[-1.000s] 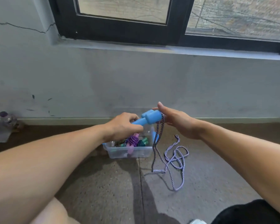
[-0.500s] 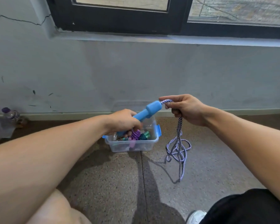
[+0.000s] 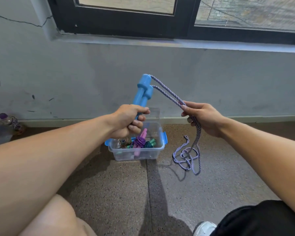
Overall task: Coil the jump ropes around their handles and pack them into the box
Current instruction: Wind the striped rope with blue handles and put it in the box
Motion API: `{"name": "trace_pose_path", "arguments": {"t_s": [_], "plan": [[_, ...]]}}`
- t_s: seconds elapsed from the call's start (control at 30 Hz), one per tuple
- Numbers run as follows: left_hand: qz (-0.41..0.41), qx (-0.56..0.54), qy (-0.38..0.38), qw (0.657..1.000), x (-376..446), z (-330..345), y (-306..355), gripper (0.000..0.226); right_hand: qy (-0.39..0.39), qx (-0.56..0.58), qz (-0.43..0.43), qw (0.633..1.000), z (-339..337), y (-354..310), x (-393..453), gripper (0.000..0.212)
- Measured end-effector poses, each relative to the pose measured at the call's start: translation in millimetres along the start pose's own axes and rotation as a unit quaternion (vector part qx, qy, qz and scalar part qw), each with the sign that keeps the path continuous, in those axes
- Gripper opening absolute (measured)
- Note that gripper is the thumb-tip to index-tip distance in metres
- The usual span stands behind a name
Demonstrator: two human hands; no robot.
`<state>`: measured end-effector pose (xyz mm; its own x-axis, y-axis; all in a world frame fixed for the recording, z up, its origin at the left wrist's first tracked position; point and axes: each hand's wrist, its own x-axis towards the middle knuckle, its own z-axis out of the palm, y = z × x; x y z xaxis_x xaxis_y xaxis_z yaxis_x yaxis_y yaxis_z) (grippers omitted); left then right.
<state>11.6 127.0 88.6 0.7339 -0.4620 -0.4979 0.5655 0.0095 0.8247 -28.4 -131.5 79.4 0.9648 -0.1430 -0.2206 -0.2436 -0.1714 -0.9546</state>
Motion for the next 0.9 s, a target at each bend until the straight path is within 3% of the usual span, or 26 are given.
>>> {"name": "trace_pose_path", "arguments": {"t_s": [0.07,0.13,0.17,0.27,0.3,0.37,0.43,0.5,0.63,0.77,0.9], "plan": [[0.022,0.019,0.050,0.998,4.8,6.8,-2.5,0.010,0.065,-0.181,-0.070,0.979,14.2,-2.5,-3.1,0.030],[0.043,0.144,0.121,0.981,10.1,9.5,-8.1,0.013,0.021,-0.449,-0.130,0.884,39.1,-6.6,-12.0,0.025],[0.058,0.268,0.166,0.947,12.2,8.5,-11.9,0.016,-0.025,-0.530,-0.144,0.835,54.3,-9.7,-18.1,0.024],[0.086,0.619,0.190,0.757,11.3,6.3,-21.8,0.037,-0.117,-0.623,-0.194,0.748,91.1,-26.9,-35.5,0.027],[0.090,0.675,0.164,0.714,8.9,6.4,-23.0,0.047,-0.119,-0.645,-0.217,0.723,96.3,-34.5,-40.5,0.027],[0.116,0.728,0.116,0.666,2.2,7.5,-19.5,0.065,-0.121,-0.654,-0.251,0.703,94.9,-44.1,-45.2,0.024],[0.151,0.755,0.088,0.631,-5.9,9.3,-12.8,0.076,-0.129,-0.598,-0.264,0.745,84.2,-49.8,-45.2,0.017],[0.192,0.763,0.077,0.612,-11.2,9.8,-8.8,0.073,-0.124,-0.523,-0.255,0.803,69.2,-51.8,-40.8,0.016],[0.250,0.731,0.080,0.630,-17.5,9.2,-2.2,0.065,-0.143,-0.300,-0.185,0.925,45.0,-48.2,-34.3,0.019],[0.308,0.706,0.057,0.636,-19.4,16.3,0.8,0.041,-0.148,-0.177,-0.142,0.963,30.5,-47.1,-33.9,0.016],[0.342,0.638,0.053,0.688,-12.7,24.6,-3.8,0.052,-0.172,-0.042,-0.058,0.982,19.7,-43.5,-32.0,0.014]]}}
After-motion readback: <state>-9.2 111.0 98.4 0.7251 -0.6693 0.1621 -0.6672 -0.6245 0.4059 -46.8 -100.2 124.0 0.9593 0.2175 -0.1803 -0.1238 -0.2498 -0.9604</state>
